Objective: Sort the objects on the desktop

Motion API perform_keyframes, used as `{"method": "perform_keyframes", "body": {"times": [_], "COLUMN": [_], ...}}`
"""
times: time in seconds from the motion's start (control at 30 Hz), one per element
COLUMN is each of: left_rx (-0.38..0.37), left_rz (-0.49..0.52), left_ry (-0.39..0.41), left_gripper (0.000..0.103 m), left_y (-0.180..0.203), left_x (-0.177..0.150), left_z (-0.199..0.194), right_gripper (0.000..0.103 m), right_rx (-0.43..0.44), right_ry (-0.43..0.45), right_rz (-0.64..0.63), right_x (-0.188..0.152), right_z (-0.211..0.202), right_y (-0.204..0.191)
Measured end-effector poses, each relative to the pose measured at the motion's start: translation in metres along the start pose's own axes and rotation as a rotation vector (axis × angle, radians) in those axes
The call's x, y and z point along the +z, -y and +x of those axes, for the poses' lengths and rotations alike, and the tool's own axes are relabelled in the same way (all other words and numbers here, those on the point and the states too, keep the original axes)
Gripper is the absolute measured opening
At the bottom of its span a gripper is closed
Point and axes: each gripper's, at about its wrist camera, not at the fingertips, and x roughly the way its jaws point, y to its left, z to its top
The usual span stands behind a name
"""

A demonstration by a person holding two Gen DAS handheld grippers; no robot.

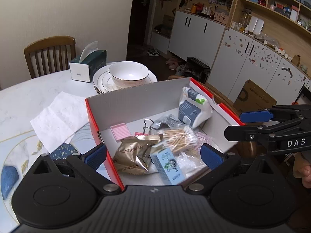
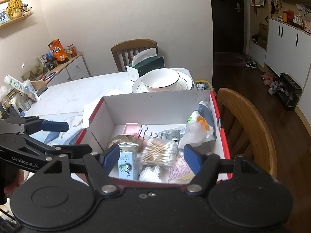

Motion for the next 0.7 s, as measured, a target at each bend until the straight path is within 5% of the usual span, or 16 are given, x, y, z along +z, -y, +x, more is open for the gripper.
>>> {"method": "perform_keyframes", "body": {"times": [0.7], "left_rx": [0.053], "left_rz": [0.009], "left_ry": [-0.026], "left_gripper": [0.103], "left_y": [0.012], "left_x": [-0.011], "left_z": [-0.004], "right_gripper": [0.072], "right_rx": [0.016], "right_ry": [-0.015], "right_rz": [0.031], "right_x": [-0.019], "right_z": [-0.008], "right_y": [-0.003]}}
